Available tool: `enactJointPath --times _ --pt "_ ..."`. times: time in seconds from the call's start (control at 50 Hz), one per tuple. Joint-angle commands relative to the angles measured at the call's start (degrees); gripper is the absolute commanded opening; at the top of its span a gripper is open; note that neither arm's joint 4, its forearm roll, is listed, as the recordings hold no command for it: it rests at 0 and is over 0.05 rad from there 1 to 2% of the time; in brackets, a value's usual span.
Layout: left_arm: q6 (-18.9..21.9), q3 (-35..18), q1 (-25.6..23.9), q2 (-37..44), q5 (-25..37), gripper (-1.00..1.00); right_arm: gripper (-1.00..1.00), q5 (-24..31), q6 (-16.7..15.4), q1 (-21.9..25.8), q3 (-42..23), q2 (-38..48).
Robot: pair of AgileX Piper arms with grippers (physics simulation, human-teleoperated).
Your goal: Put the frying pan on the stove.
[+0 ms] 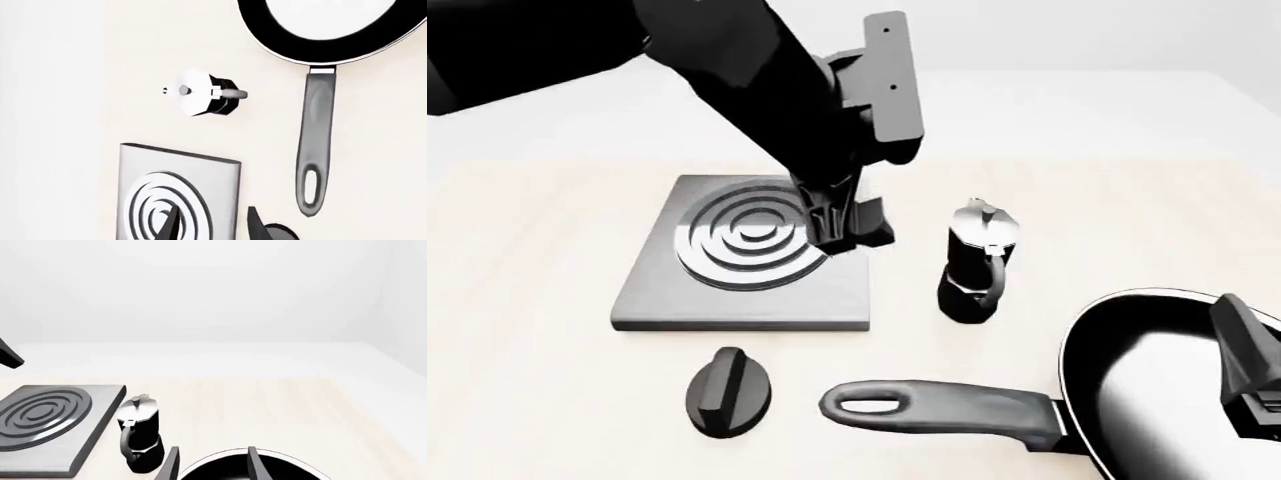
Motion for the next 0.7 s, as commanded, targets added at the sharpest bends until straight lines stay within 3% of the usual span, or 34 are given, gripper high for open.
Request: enactJointPath --times 0.02,0.7 --pt "-3.86 -0.12 -3.38 3.44 -1.69 1.00 1.00 0.56 -0.27 -0.14 0.03 -0.90" --pt "-13.56 4.64 -9.43 9.06 -8.08 1.00 1.00 0.56 -0.27 -0.13 0.03 -0.90"
